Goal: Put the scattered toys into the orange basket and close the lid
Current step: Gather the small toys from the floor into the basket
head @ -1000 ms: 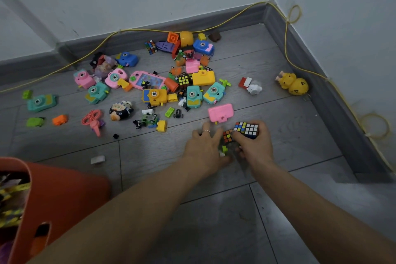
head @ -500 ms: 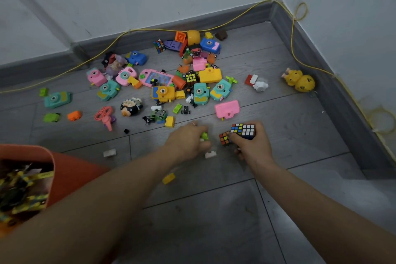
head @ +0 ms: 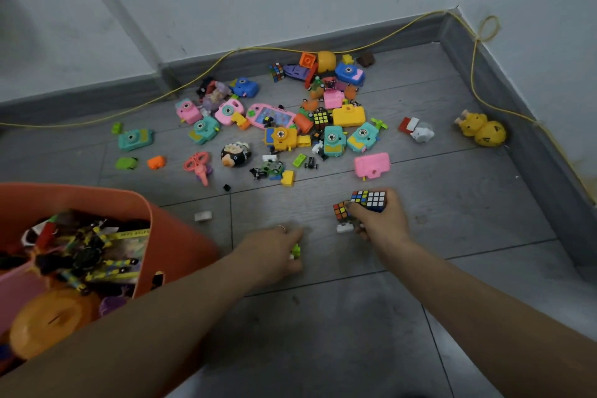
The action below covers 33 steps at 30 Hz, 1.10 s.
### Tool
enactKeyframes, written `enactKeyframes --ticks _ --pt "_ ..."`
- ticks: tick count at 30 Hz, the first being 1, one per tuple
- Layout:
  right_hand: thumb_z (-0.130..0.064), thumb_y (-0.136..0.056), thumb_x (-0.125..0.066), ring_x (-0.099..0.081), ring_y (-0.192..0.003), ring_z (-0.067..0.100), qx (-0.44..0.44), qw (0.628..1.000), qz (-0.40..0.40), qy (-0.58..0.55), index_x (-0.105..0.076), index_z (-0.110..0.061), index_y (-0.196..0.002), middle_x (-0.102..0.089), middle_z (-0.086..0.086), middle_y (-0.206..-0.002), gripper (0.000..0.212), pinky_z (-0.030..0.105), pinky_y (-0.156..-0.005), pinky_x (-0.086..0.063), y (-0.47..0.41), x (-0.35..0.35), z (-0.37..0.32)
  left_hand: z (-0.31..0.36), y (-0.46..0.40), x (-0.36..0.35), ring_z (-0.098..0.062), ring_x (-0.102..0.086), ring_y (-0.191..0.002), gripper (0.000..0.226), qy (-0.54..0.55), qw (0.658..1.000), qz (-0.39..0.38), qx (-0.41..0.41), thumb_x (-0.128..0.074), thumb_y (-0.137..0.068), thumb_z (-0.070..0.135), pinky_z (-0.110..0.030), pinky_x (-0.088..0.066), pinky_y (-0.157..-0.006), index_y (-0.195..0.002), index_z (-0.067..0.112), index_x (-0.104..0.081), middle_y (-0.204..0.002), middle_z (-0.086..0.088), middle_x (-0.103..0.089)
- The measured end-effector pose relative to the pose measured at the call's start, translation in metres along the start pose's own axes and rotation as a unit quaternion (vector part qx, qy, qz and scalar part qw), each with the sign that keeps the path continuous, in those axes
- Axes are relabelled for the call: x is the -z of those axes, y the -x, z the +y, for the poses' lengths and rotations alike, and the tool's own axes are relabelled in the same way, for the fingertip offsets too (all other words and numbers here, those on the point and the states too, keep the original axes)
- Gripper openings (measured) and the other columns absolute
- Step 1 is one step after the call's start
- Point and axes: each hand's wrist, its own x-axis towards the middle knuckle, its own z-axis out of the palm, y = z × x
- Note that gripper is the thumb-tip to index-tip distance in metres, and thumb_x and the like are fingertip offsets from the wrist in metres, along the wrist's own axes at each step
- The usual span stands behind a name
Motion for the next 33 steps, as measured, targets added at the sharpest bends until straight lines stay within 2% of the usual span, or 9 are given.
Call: enactKeyframes --ticks 5,11,15,18,20,24,27,30,33 --pt "-0.009 -0.082 -0.076 -0.052 -0.047 0.012 -0.035 0.995 -0.031 -0.091 -0.050 -0.014 -0.109 -0.066 0.015 -0.088 0.037 0.022 -0.038 -0.037 0.012 -0.004 0.004 0.009 0.004 -0.013 -0.033 -0.050 -0.118 0.053 -0.009 1.000 -0.011 -0.014 -0.051 -0.096 0.042 -0.038 -0.047 -0.085 -0.142 0.028 -0.029 -0.145 -0.015 -0.030" --pt "-0.014 -0.084 -0.076 -0.058 -0.053 0.014 -0.016 0.997 -0.070 -0.023 -0.050 -0.016 -0.112 -0.069 0.013 -0.094 0.038 0.026 -0.043 -0.044 0.015 -0.013 0.014 0.016 0.006 -0.023 -0.037 -0.043 -0.125 0.044 0.004 1.000 0.024 0.004 -0.042 -0.101 0.037 -0.039 -0.047 -0.091 -0.143 0.026 -0.033 -0.150 -0.018 -0.025" --pt "-0.012 -0.085 -0.075 -0.062 -0.053 0.013 -0.003 0.998 -0.067 -0.021 -0.049 -0.019 -0.109 -0.068 0.011 -0.095 0.036 0.028 -0.043 -0.045 0.014 -0.017 0.022 0.011 0.006 -0.021 -0.025 -0.047 -0.115 0.046 0.107 0.993 0.045 0.008 -0.051 -0.097 0.040 -0.033 -0.046 -0.089 -0.139 0.026 -0.035 -0.138 -0.010 -0.033" --pt "-0.012 -0.085 -0.075 -0.065 -0.058 0.018 0.021 0.998 -0.059 -0.012 -0.049 -0.020 -0.108 -0.068 0.011 -0.095 0.036 0.029 -0.044 -0.047 0.011 -0.020 0.028 0.008 0.005 -0.021 -0.018 -0.047 -0.100 0.031 0.187 0.981 0.059 0.009 -0.056 -0.094 0.039 -0.030 -0.046 -0.081 -0.119 0.024 -0.045 -0.120 -0.003 -0.039" --pt "-0.014 -0.085 -0.075 -0.068 -0.062 0.021 0.032 0.998 -0.058 -0.014 -0.050 -0.021 -0.107 -0.069 0.010 -0.096 0.035 0.030 -0.046 -0.047 0.011 -0.022 0.031 0.006 0.003 -0.020 -0.017 -0.047 -0.097 0.021 0.233 0.971 0.051 0.016 -0.057 -0.093 0.036 -0.030 -0.045 -0.081 -0.107 0.023 -0.051 -0.111 0.000 -0.040" --pt "-0.014 -0.083 -0.076 -0.067 -0.058 0.024 0.034 0.998 -0.039 -0.023 -0.053 -0.022 -0.102 -0.072 0.009 -0.090 0.031 0.030 -0.046 -0.046 0.010 -0.026 0.036 0.011 0.002 -0.019 -0.012 -0.045 -0.094 0.018 0.253 0.964 0.079 -0.010 -0.063 -0.088 0.036 -0.026 -0.037 -0.076 -0.097 0.025 -0.053 -0.101 0.006 -0.044" --pt "-0.013 -0.082 -0.076 -0.062 -0.055 0.022 0.024 0.998 -0.030 -0.046 -0.054 -0.020 -0.099 -0.071 0.011 -0.086 0.029 0.030 -0.045 -0.045 0.007 -0.027 0.035 0.025 0.006 -0.017 -0.015 -0.049 -0.097 0.031 0.217 0.971 0.067 -0.072 -0.066 -0.084 0.037 -0.028 -0.044 -0.079 -0.107 0.026 -0.048 -0.108 0.005 -0.048" --pt "-0.012 -0.081 -0.077 -0.061 -0.057 0.020 0.016 0.998 -0.026 -0.059 -0.055 -0.022 -0.095 -0.070 0.010 -0.086 0.028 0.031 -0.047 -0.045 0.003 -0.028 0.035 0.035 0.005 -0.020 -0.025 -0.056 -0.104 0.063 0.152 0.984 0.043 -0.081 -0.070 -0.080 0.036 -0.033 -0.049 -0.084 -0.134 0.029 -0.038 -0.120 -0.003 -0.050" --pt "-0.012 -0.080 -0.077 -0.062 -0.057 0.022 0.019 0.998 -0.033 -0.050 -0.057 -0.023 -0.093 -0.071 0.012 -0.087 0.027 0.030 -0.046 -0.044 0.001 -0.028 0.037 0.044 0.005 -0.022 -0.033 -0.059 -0.102 0.061 0.096 0.992 0.034 -0.071 -0.069 -0.084 0.035 -0.036 -0.049 -0.080 -0.137 0.026 -0.039 -0.120 -0.010 -0.049"
